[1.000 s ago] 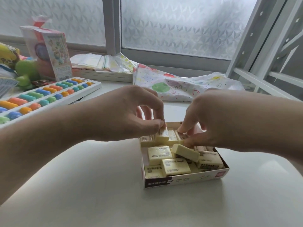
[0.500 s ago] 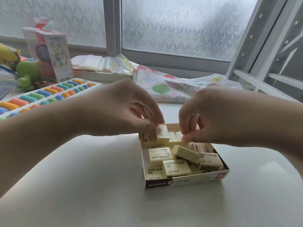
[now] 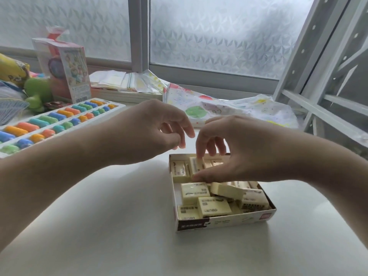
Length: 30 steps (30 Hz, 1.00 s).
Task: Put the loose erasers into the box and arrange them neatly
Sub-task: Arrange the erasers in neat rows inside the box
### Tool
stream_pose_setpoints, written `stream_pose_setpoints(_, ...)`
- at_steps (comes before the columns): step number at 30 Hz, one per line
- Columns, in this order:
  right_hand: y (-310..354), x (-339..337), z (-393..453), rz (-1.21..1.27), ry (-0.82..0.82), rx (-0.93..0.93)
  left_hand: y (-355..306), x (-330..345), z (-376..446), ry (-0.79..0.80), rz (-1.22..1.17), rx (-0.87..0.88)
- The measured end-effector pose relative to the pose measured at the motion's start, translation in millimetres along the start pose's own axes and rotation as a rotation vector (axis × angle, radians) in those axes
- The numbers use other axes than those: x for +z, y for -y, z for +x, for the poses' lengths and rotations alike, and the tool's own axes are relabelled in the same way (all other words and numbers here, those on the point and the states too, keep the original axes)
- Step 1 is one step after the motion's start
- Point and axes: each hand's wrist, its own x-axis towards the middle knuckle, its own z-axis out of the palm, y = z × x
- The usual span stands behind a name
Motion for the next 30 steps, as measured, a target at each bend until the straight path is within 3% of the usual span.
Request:
stream_pose_setpoints(6,-21,-41,-17,0.022,0.065,0.151,-5,3,-3,0.133,-0.031,0.083)
stream_pose_setpoints(12,-21,-35,-15,-0.001,0.159,0.244,-11,14,-4,0.295,-0.005,0.091)
stream_pose_setpoints(21,-15,-33,-14,-0.045,0.209,0.298,-10,14,-4,0.307,0.016,0.08)
stream_pose_setpoints(30,-11,-35,-16,-0.024,0.197,0.236,-9,15,-3,0.311,0.017,0.083)
